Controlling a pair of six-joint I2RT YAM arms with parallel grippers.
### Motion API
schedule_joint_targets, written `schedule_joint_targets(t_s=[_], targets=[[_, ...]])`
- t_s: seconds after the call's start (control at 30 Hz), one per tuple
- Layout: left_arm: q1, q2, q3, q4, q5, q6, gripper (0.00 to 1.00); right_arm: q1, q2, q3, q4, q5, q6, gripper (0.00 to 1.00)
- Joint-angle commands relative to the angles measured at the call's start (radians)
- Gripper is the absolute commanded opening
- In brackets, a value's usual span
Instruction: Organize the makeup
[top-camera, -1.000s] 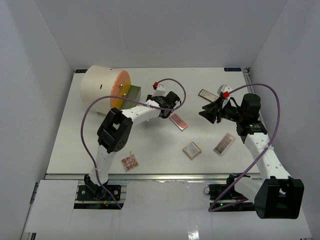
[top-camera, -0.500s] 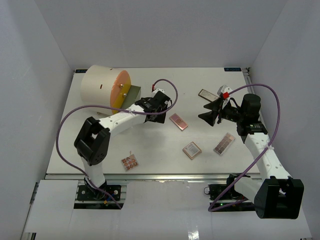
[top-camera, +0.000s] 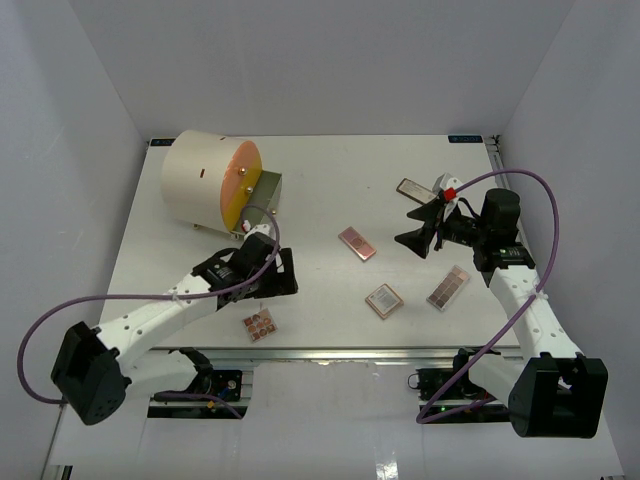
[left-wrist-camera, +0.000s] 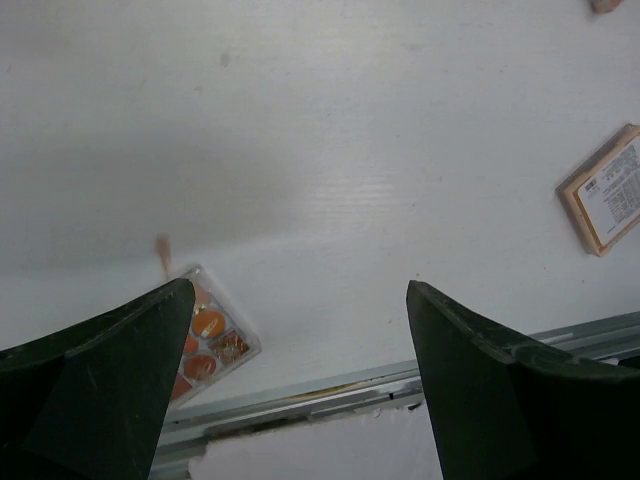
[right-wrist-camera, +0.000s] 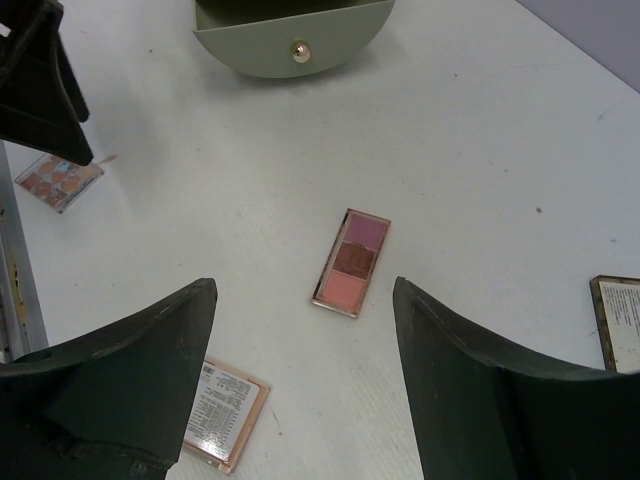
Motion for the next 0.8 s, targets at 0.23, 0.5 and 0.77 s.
schedule_joint_targets(t_s=[0.23,0.5,0.77], targets=[[0.01,-0.209,-0.184,-0.334,-0.126,-0.532,0.98,-0.007,-0.013,0.027,0.008,-0.029,-0.007,0.78],[0.008,-0.084,-0.195,-0.27,-0.075,-0.551,0.98,-0.009,-0.019,0.024,0.008,-0.024,-0.007,0.78],[0.008,-0.031,-0.178,-0.191,-0.047,-0.514,0.98,-0.009,-0.015,0.024,0.008,-0.023,-0.01,0.78]])
